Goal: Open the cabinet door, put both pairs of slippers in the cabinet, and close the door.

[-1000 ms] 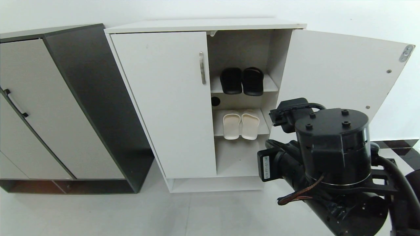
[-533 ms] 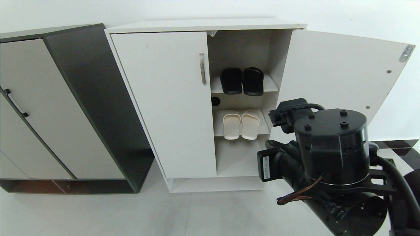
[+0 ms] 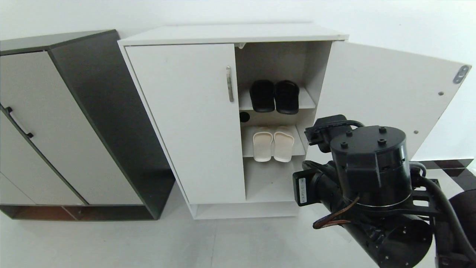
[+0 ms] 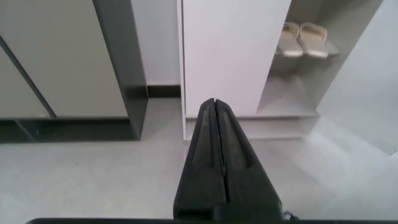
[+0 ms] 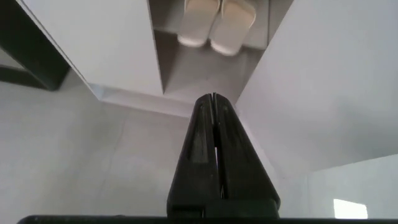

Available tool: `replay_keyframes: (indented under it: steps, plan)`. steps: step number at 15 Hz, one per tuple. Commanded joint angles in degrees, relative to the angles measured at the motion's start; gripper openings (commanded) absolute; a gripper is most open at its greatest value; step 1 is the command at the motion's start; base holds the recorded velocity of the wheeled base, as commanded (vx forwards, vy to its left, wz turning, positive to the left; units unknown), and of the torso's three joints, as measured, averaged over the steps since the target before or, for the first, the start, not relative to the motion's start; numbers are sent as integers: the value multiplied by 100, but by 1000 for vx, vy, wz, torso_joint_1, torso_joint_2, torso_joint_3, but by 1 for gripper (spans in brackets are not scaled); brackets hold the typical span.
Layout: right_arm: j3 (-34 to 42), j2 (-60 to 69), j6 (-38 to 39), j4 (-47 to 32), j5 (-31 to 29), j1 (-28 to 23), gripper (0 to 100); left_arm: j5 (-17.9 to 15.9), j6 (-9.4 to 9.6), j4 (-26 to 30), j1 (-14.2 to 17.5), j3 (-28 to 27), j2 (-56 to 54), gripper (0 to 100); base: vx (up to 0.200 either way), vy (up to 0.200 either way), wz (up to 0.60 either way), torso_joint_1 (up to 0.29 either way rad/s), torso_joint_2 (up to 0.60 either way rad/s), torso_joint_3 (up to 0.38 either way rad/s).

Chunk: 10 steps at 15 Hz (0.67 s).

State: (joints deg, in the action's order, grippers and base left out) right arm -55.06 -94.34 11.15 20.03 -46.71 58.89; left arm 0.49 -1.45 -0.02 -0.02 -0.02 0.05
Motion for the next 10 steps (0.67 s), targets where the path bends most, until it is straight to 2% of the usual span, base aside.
replay_keyframes:
  steps: [1,5,10]
  plan:
    - [13,21,1,1,4,8,0,-5,-4,2,2,2,4,0,0,0,0,51,-554,-364]
    - [13,12,1,1,4,-9,0,4,-4,2,2,2,-5,0,0,0,0,90,-483,-349]
    - [40,39,1,1,4,-9,0,-5,-4,2,-6,2,-5,0,0,0,0,145,-469,-323]
